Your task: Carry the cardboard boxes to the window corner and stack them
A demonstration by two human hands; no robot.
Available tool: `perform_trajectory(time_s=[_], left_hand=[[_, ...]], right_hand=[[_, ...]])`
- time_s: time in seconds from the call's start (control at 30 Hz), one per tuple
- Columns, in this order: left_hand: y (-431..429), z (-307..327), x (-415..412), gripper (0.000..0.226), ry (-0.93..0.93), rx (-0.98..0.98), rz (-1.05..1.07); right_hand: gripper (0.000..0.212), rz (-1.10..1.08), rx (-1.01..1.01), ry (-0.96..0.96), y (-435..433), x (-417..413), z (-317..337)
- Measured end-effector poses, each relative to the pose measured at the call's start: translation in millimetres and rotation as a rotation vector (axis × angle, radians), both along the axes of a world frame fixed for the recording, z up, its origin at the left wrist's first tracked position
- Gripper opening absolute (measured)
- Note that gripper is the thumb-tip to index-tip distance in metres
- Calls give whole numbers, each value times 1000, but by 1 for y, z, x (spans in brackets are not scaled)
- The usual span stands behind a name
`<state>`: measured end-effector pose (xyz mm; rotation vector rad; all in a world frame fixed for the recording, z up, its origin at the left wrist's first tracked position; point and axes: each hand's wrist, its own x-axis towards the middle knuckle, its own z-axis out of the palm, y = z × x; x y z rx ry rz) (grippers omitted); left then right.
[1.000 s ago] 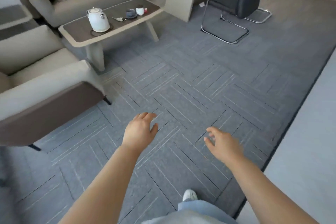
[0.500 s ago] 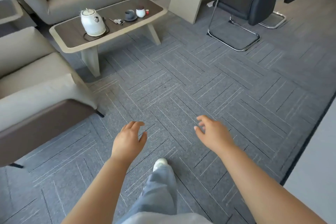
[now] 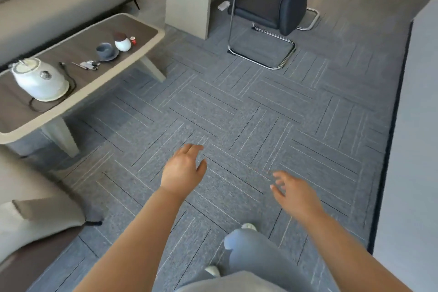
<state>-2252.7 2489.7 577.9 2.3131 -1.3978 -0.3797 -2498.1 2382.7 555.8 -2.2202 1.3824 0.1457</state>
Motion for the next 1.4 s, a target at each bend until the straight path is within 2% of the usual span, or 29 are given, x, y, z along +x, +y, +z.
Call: perform_trajectory(time_s=[0.23,0.37,0.53,0.8,1.03,1.27,1.4], left_hand=[[-151,-8,51,33,-6,-40,-74],[-221,-13,92,33,-7,-5,-26],[-282,-11,152,32,-5,24,105],[-358,-25,284,35,25,61,295],[-486,-21,422,37,7,50,178],[-641,1,511,37,26,-28,72],[-719,-4,551,35,24,-31,33]], right_hand=[[39,-97,5,-17,-140,39,-12],[39,-24,-5,-31,-238,89,-4],[38,90,5,-110,-344,183,14],[38,250,-17,-170,-461,363,22],[37,162,4,-95,-557,470,7],[36,-29,55,-35,-649,508,4],[31,-43,47,-13,-717,541,-9]])
